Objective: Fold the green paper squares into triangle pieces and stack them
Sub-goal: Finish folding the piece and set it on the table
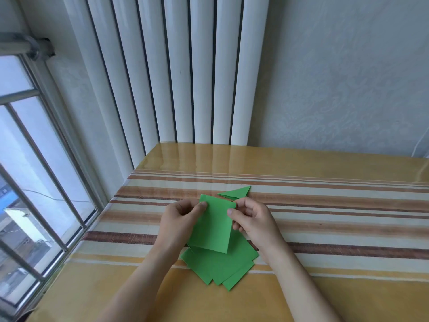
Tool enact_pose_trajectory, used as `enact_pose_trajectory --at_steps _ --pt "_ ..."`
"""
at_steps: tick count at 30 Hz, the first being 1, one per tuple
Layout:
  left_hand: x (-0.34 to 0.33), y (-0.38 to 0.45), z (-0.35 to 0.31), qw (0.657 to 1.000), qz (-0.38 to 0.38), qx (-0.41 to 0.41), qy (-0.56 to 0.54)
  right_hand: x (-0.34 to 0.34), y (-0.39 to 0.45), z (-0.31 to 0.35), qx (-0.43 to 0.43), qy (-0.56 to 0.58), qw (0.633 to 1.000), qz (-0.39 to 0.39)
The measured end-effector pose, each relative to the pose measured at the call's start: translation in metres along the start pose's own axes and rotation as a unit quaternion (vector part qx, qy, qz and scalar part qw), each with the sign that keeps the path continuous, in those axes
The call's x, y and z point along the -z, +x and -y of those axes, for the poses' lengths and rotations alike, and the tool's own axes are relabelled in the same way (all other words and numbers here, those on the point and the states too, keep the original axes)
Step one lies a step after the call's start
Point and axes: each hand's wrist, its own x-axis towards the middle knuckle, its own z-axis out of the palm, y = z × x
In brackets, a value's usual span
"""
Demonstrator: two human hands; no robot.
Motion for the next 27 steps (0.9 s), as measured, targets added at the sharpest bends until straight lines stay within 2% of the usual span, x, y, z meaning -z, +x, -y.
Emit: enact_pose_trajectory --at_steps 4,7,16,20,22,27 --pt "-0.001 0.002 0.003 0.999 0.023 0.018 -0.022 -0.002 0.002 -0.003 0.016 -0.003 0.999 -0.044" --pt "-0.001 0.002 0.004 0.998 0.033 0.027 -0.036 -0.003 0.0 -0.002 0.04 0.014 0.998 -0.048" --pt "0.0 0.003 0.001 0.998 0.013 -0.027 -0.063 -0.005 -0.006 0.012 0.101 0.044 0.991 -0.074" --pt "-0.002 0.001 -0.005 0.988 0.028 -0.023 -0.149 -0.006 -0.006 0.014 0.135 0.024 0.988 -0.068" --pt "-0.002 0.001 -0.007 0.982 0.032 -0.006 -0.186 -0.005 -0.007 0.013 0.126 0.024 0.99 -0.06" --pt "-0.002 0.003 -0.004 0.984 0.029 0.009 -0.178 -0.007 -0.008 0.01 0.072 0.042 0.996 -0.021"
